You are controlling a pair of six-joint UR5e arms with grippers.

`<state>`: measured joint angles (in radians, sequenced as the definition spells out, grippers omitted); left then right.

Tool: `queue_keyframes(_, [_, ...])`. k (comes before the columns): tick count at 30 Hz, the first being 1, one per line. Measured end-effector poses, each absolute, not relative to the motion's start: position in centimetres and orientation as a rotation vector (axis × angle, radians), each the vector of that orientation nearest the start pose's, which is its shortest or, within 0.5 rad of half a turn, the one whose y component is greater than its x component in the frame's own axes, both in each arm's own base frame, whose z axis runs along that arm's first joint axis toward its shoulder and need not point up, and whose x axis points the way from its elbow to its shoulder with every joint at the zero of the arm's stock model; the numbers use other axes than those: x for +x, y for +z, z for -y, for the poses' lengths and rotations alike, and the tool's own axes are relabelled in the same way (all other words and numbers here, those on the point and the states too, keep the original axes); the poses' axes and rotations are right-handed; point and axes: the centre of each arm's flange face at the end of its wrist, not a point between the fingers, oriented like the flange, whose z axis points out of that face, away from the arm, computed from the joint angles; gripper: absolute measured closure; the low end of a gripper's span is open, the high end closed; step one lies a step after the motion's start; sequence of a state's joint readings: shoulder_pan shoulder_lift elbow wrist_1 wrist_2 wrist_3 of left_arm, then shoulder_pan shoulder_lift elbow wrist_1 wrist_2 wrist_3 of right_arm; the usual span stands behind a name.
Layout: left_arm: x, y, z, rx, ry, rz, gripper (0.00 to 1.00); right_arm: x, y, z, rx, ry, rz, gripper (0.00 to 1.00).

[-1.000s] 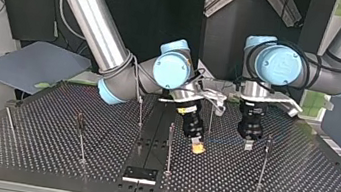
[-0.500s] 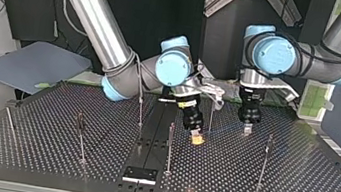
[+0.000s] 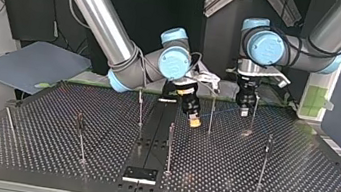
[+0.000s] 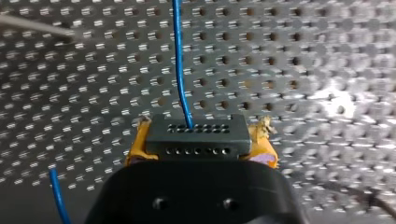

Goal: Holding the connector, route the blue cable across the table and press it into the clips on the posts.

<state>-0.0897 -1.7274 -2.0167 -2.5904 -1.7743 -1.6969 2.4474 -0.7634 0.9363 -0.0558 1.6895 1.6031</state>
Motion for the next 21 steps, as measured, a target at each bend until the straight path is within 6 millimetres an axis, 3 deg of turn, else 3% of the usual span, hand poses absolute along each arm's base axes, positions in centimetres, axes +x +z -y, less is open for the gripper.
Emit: queue_keyframes(21, [46.7, 17.6, 16.2, -0.165, -0.019, -1.723, 1.00, 65.0, 20.9, 37.4, 2.016, 1.511, 0.847, 1.00])
